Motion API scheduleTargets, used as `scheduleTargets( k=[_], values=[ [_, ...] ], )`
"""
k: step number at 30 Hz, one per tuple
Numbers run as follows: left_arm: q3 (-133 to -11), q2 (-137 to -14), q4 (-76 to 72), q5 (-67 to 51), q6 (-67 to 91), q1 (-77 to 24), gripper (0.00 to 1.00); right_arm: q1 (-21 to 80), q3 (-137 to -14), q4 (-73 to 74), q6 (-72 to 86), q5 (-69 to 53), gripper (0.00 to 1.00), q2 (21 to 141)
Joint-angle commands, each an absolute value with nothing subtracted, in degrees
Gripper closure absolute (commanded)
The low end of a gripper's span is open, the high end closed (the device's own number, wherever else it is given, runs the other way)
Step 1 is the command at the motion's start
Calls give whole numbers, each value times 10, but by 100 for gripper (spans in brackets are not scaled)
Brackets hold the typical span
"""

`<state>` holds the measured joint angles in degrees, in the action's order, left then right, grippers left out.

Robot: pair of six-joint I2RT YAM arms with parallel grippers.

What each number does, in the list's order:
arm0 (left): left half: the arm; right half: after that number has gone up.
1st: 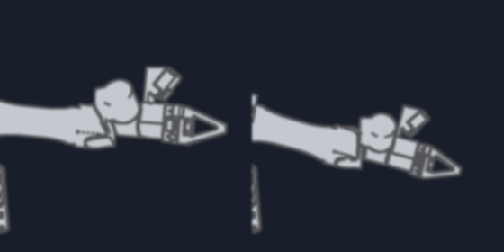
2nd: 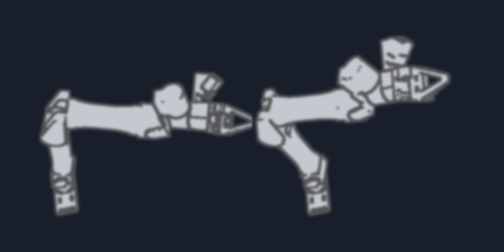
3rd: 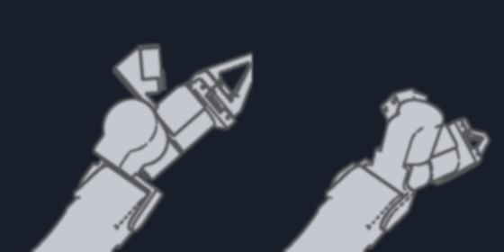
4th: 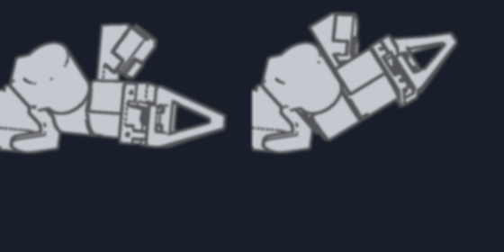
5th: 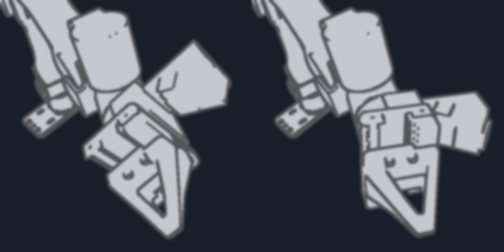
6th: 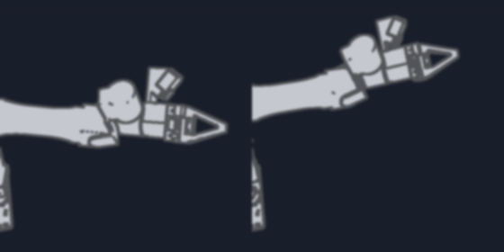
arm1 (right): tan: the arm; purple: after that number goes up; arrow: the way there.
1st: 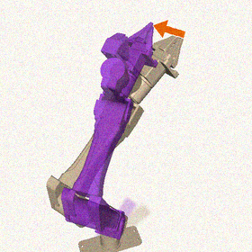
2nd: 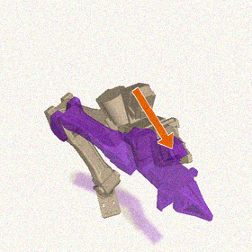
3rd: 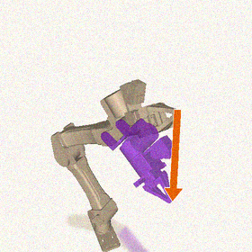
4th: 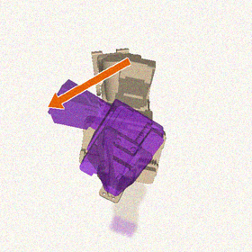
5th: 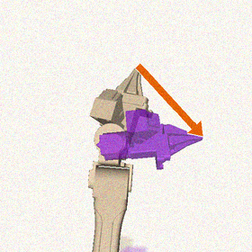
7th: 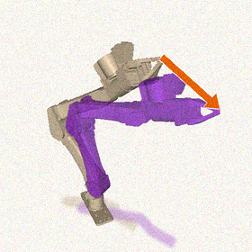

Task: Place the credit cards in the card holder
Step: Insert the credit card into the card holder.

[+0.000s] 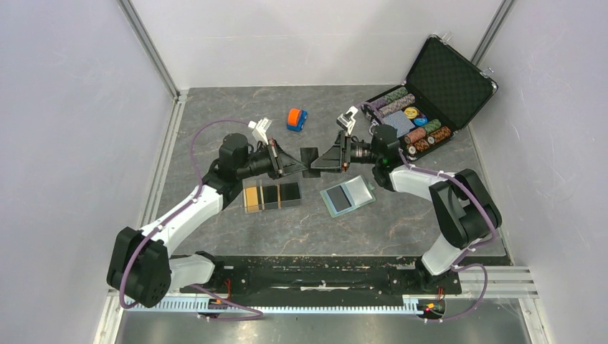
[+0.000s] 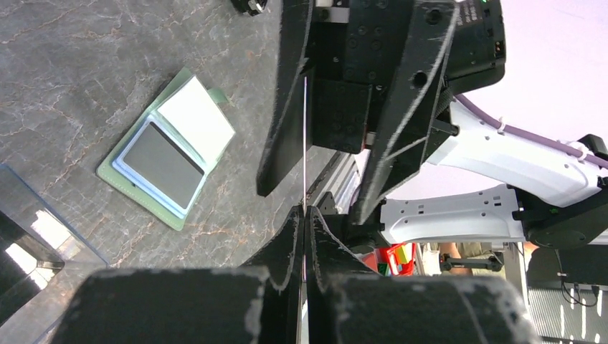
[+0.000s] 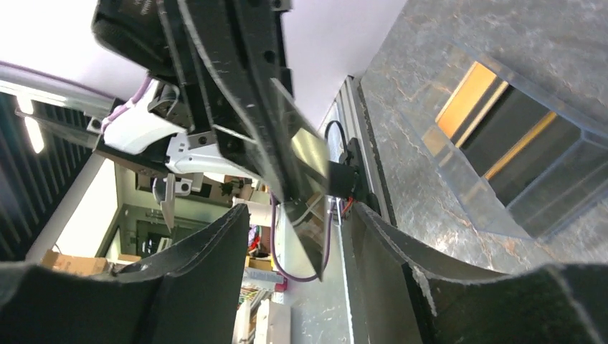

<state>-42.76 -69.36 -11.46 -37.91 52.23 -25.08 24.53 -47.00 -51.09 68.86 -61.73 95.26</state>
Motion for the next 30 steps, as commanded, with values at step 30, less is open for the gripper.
scheduleTargets(
  k=[30],
  values=[
    [-474,-710,29,-333,459,-260,98,200,-586,115,189,-521,20,915]
  ],
)
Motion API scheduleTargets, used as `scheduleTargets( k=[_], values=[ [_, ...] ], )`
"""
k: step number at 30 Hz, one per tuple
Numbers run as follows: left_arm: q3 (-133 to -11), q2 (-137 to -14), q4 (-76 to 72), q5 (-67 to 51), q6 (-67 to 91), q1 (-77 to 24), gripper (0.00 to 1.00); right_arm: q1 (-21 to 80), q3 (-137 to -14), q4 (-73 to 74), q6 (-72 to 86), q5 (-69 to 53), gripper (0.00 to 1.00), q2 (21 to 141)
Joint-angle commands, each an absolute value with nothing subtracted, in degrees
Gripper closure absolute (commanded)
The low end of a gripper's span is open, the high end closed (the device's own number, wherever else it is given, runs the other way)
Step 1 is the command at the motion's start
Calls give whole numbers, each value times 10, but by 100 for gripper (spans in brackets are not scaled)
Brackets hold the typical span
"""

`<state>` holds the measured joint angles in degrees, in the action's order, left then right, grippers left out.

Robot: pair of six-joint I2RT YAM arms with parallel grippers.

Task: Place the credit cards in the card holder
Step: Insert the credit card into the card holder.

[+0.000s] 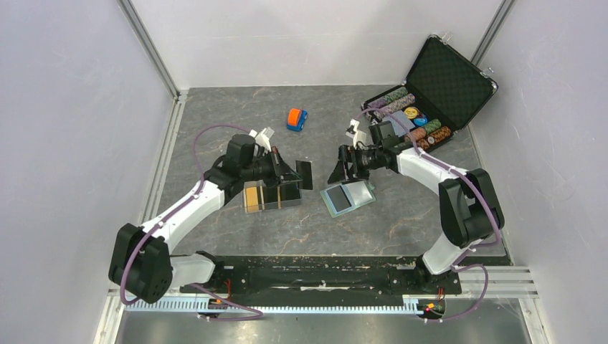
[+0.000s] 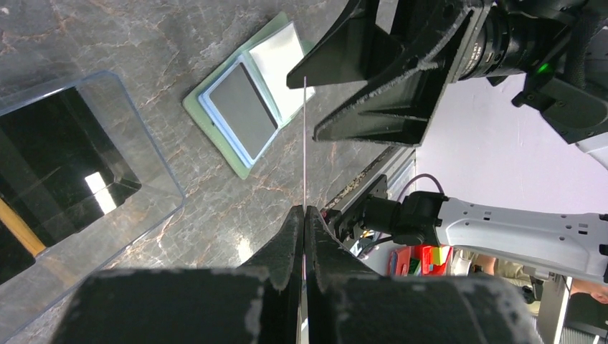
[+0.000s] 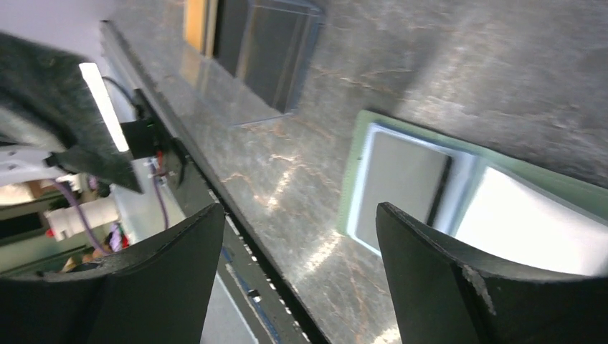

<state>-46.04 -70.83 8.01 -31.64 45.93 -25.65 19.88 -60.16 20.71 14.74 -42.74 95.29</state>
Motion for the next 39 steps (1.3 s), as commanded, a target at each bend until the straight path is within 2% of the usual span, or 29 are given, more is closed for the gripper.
scheduleTargets(
  k=[1,10,17,23,27,31,33,36,39],
  values=[
    [-469,-710,14,-337,466,-261,98,199,-582,88,207,-539,20,910],
    [-433,-716,-125,-386,521,-266,98,207,-546,-142,374,-622,19,874],
    [-418,-718,-197,-397,557,-268,98,229,-535,-189,413,-628,25,886],
    [-412,-722,-206,-398,566,-269,98,232,-492,-385,561,-640,42,888],
    [-409,-723,-207,-399,566,-270,96,233,-465,-552,681,-645,62,901],
    [-406,-722,-206,-398,567,-271,91,236,-461,-566,688,-643,83,904],
    [-406,-722,-206,-397,567,-271,87,235,-459,-559,683,-643,99,903],
    [-406,-723,-206,-397,566,-271,72,235,-462,-525,655,-642,100,900],
    [-405,-725,-204,-396,565,-271,54,235,-490,-369,544,-627,100,891]
  ],
)
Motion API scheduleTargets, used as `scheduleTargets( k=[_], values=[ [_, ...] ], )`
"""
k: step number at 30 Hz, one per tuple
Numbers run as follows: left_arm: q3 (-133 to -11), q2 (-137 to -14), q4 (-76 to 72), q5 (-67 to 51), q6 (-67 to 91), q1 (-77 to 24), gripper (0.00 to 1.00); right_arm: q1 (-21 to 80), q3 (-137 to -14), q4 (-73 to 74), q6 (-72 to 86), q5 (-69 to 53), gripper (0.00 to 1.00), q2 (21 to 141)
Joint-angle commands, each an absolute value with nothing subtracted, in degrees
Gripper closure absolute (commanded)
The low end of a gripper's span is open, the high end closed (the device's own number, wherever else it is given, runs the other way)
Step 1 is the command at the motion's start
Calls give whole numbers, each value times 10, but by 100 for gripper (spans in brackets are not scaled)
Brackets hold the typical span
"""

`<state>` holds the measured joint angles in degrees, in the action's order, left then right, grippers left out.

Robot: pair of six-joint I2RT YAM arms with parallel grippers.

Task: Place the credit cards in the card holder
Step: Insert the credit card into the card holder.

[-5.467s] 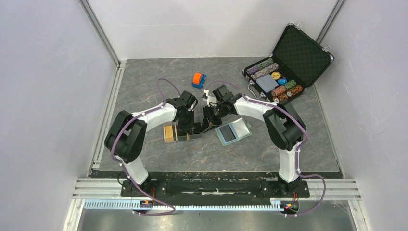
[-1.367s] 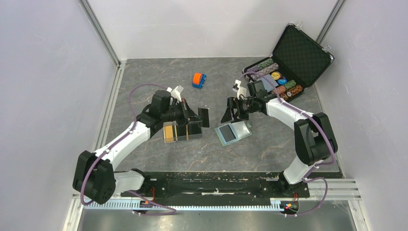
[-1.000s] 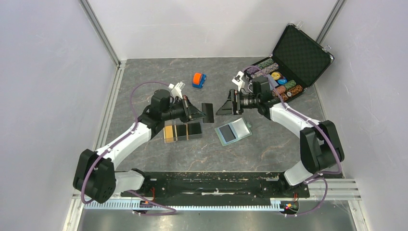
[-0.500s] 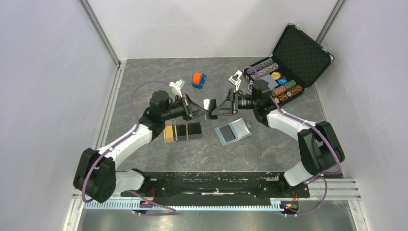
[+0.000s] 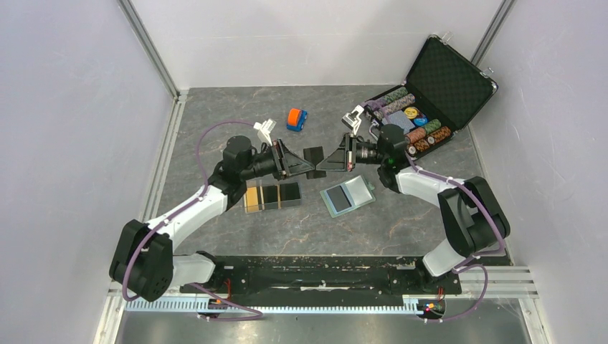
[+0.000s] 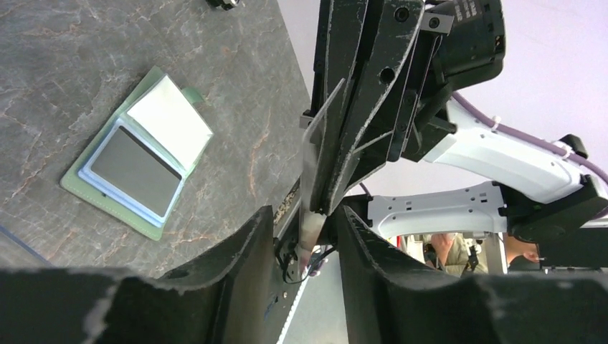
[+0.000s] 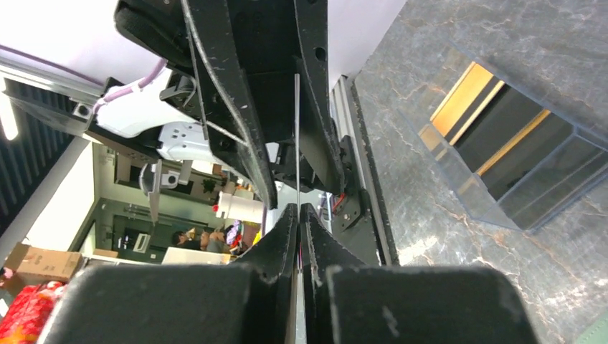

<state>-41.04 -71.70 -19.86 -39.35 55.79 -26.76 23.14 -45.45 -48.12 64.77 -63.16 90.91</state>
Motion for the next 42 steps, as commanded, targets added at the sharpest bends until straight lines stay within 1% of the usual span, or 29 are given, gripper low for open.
scheduleTargets(
  k=[1,2,4,5,9,13,18,25,34,42],
  values=[
    [-406,-726,-200,-393,564,-271,51,234,-517,-259,458,-610,100,890],
    [-407,-727,-194,-391,563,-272,50,232,-547,-143,390,-586,100,891],
    [-414,-732,-151,-375,550,-273,48,224,-590,26,268,-528,100,903],
    [-418,-734,-129,-365,543,-275,47,218,-602,73,241,-506,100,907],
    [-434,-768,-73,-342,530,-291,47,180,-606,181,173,-425,100,923],
    [-473,-816,-6,-328,498,-319,48,158,-639,279,104,-336,100,947],
    [-553,-896,110,-308,447,-356,48,151,-673,302,81,-272,100,959],
    [-631,-990,143,-302,442,-380,48,151,-712,307,66,-231,100,998],
    [-690,-1075,170,-297,429,-389,48,151,-680,333,28,-153,100,1016],
    [-700,-1101,170,-292,426,-394,48,151,-623,351,40,-177,100,977]
  ],
)
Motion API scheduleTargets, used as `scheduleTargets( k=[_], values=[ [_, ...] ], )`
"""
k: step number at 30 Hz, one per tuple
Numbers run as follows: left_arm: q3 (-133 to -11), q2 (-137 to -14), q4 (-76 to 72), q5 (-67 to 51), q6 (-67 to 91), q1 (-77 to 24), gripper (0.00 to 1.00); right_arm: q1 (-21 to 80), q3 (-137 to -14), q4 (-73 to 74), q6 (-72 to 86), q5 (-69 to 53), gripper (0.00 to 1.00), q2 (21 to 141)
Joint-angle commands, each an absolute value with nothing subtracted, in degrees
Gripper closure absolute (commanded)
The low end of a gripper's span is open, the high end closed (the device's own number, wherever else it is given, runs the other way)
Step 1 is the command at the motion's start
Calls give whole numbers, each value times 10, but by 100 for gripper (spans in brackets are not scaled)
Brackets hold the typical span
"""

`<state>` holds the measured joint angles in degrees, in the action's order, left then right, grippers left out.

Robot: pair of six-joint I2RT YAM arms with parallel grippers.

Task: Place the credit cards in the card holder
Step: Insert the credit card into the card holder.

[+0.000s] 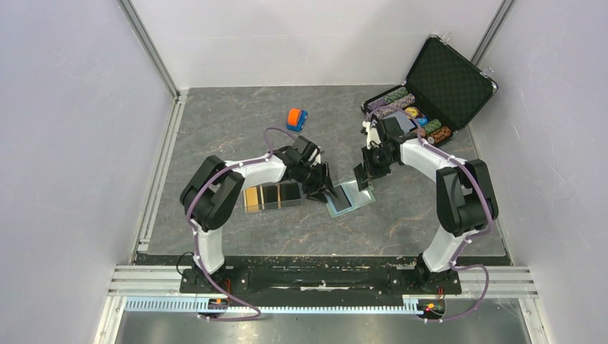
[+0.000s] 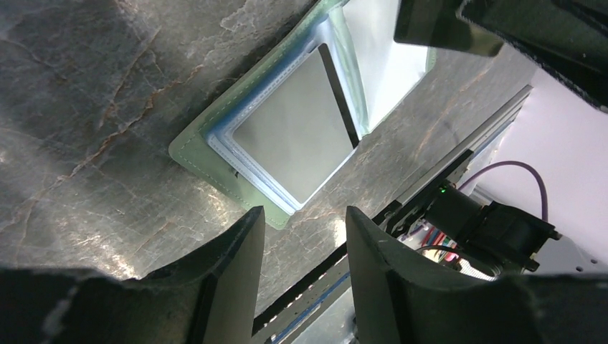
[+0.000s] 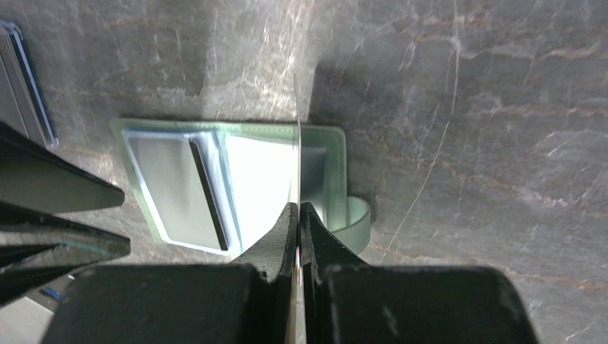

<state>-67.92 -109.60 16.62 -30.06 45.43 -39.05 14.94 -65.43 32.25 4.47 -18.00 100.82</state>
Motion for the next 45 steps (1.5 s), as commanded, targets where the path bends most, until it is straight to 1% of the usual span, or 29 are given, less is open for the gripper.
scheduleTargets(
  k=[1,5,12,18,22,25,30,32,36,38,42,45],
  values=[
    [-700,-1103,171,-292,426,-394,49,151,-615,352,44,-183,100,972],
    [-705,-1114,177,-285,420,-394,51,151,-586,355,60,-202,100,951],
    [-724,-1137,170,-287,420,-395,53,152,-545,349,75,-239,100,926],
    [-746,-1165,180,-284,419,-396,54,153,-542,344,82,-252,100,921],
    [-748,-1168,149,-304,434,-397,54,153,-547,341,83,-257,100,925],
    [-754,-1163,148,-306,435,-398,57,153,-548,339,81,-257,100,930],
    [-766,-1162,150,-312,433,-399,69,154,-548,337,80,-261,100,935],
    [-774,-1164,161,-312,424,-401,69,155,-548,336,80,-263,100,937],
    [-782,-1170,162,-318,422,-404,60,157,-548,334,80,-267,100,938],
    [-782,-1173,147,-328,427,-405,58,158,-549,334,80,-268,100,938],
    [-782,-1173,114,-343,446,-406,58,158,-551,334,78,-269,100,936],
    [-779,-1167,93,-351,455,-406,63,158,-552,333,78,-271,100,936]
  ],
)
